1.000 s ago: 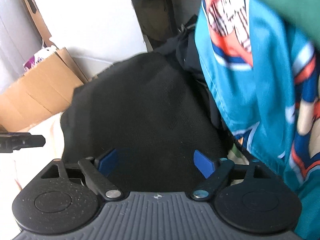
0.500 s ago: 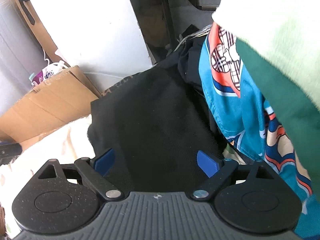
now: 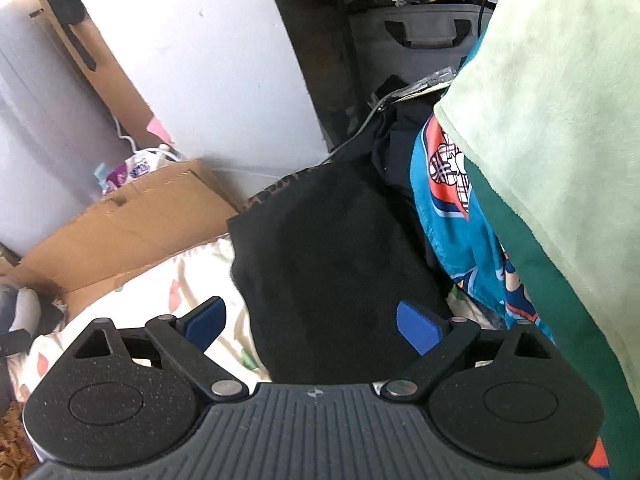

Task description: Fold clothes

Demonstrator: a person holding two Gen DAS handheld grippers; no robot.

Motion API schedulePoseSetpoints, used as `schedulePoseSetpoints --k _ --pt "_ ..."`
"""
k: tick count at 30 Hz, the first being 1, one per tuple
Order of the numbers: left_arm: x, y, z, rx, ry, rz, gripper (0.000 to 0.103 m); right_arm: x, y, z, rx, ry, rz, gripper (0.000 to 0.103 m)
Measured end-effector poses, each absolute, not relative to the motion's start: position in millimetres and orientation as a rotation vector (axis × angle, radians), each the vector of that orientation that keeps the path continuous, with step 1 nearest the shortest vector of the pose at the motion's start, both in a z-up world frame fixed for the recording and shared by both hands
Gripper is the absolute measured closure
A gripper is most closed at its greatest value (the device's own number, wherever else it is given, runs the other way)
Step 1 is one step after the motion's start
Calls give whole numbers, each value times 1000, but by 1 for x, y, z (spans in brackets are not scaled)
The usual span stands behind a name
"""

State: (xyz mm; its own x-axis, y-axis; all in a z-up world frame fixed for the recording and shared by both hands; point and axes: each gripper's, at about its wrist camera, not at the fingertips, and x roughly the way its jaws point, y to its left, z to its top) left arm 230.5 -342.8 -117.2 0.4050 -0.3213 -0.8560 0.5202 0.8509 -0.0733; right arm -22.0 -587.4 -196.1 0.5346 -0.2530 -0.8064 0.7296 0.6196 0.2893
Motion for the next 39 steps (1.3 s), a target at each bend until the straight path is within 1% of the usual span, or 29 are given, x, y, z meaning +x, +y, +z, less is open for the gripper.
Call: schedulePoseSetpoints --k 13,24,31,39 --pt "188 -250 -43 156 1062 -407 1 -37 -552 -132 657 835 -591 6" --pt "170 -163 26 137 1031 -315 0 -37 -521 -84 618 848 -541 6" --pt "149 -128 59 152 982 -263 0 -30 -495 -46 582 835 -505 6" --pt "127 -88 84 112 978 -219 0 -17 -455 -20 524 865 -447 6"
